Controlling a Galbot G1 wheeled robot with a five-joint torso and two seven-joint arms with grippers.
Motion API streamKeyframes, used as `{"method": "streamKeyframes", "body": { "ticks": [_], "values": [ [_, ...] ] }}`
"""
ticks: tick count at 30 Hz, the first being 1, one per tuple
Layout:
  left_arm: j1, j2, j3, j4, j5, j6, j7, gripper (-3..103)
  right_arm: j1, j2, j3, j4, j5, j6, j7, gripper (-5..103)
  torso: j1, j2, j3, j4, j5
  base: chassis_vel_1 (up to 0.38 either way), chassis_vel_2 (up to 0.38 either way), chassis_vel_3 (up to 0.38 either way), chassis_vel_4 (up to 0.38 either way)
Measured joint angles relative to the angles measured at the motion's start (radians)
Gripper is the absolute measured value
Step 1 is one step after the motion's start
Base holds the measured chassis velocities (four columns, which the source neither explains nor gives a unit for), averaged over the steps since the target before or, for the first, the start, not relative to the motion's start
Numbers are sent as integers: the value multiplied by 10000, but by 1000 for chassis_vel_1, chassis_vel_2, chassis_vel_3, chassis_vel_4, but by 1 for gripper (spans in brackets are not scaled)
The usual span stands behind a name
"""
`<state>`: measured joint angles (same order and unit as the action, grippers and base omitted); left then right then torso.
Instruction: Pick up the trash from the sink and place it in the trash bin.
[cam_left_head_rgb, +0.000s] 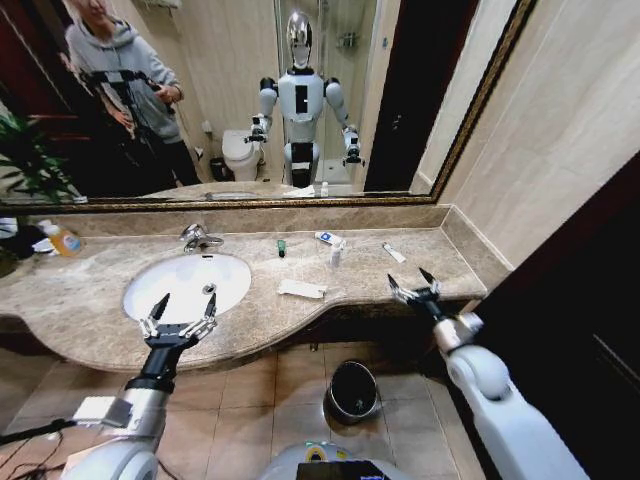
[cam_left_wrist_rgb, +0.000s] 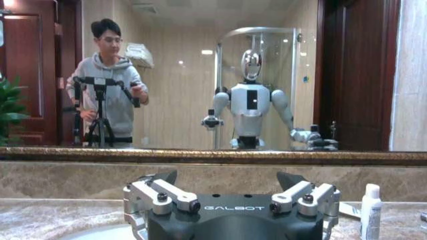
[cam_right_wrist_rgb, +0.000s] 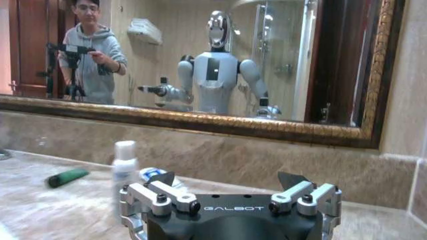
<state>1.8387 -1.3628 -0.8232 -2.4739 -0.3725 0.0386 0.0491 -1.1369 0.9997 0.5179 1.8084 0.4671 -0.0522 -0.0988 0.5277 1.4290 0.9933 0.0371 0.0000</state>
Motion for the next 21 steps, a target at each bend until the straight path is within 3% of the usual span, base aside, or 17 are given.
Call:
{"method": "streamKeyframes", "body": {
  "ticks": [6, 13, 16, 21],
  "values": [
    [-1, -1, -1, 0, 1, 0, -1, 100, 1788, -290, -701, -1928, 125, -34, -428, 100, 0, 0, 0, -6, -4, 0, 0, 0, 0],
    [-1, 0, -1, 0, 0, 0, -2, 100, 3519, 360, -1908, -3186, -667, -258, -404, 100, 0, 0, -1, -1, -2, 0, 0, 0, 0],
    [-1, 0, -1, 0, 0, 0, 0, 100, 4544, 663, -2648, -3877, -871, -722, -277, 100, -1, 0, -2, -2, -5, 0, 0, 0, 0],
    [-1, 0, -1, -1, 0, 0, -4, 100, 5420, 707, -3343, -4769, -964, -1124, -225, 100, 0, 0, -1, -2, -3, 0, 0, 0, 0]
  ]
}}
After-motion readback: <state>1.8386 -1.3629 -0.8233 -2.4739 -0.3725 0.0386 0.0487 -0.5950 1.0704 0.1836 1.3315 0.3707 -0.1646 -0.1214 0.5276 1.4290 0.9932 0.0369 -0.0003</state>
